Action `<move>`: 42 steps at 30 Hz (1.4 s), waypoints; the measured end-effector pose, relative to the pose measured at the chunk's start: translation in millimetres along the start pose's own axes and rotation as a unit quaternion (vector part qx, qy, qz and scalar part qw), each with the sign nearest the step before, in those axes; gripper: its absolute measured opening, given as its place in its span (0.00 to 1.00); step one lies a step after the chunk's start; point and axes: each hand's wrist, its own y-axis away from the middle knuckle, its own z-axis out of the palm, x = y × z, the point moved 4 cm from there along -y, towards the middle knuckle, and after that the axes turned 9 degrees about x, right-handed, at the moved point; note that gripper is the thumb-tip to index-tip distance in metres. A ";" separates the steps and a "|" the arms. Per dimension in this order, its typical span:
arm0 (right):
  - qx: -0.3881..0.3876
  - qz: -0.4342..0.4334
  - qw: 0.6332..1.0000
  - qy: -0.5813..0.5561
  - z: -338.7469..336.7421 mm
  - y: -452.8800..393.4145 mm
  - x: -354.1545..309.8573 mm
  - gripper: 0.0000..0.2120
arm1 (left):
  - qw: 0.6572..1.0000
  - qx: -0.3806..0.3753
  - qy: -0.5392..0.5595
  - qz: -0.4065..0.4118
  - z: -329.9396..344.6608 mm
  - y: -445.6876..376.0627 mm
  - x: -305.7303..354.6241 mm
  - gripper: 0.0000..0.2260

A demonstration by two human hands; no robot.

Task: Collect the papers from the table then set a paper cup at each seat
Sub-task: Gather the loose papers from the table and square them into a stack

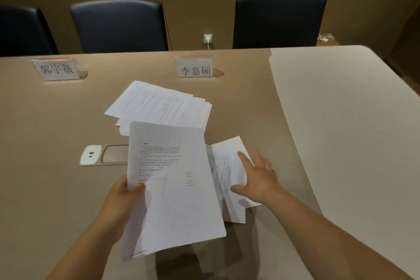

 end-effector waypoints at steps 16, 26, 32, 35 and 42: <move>0.072 -0.108 0.982 0.137 23.1 -26.6 -48.4 0.38 | 0.986 0.047 0.086 -0.134 9.9 32.7 -91.5 0.08; 0.014 -0.061 0.992 0.112 36.8 -46.3 -45.1 0.43 | 0.974 0.023 0.100 -0.201 47.6 42.0 -87.7 0.14; -0.081 -0.015 0.996 -0.028 41.2 -12.4 -46.7 0.31 | 0.973 0.076 0.096 -0.194 60.4 39.8 -79.3 0.14; -0.133 0.016 0.975 -0.178 45.8 -0.6 -49.3 0.19 | 0.979 0.066 0.095 -0.166 64.3 39.4 -76.1 0.12; -0.138 0.091 0.902 -0.400 48.8 27.8 -5.0 0.15 | 0.995 0.078 0.057 -0.028 54.9 37.9 -72.7 0.15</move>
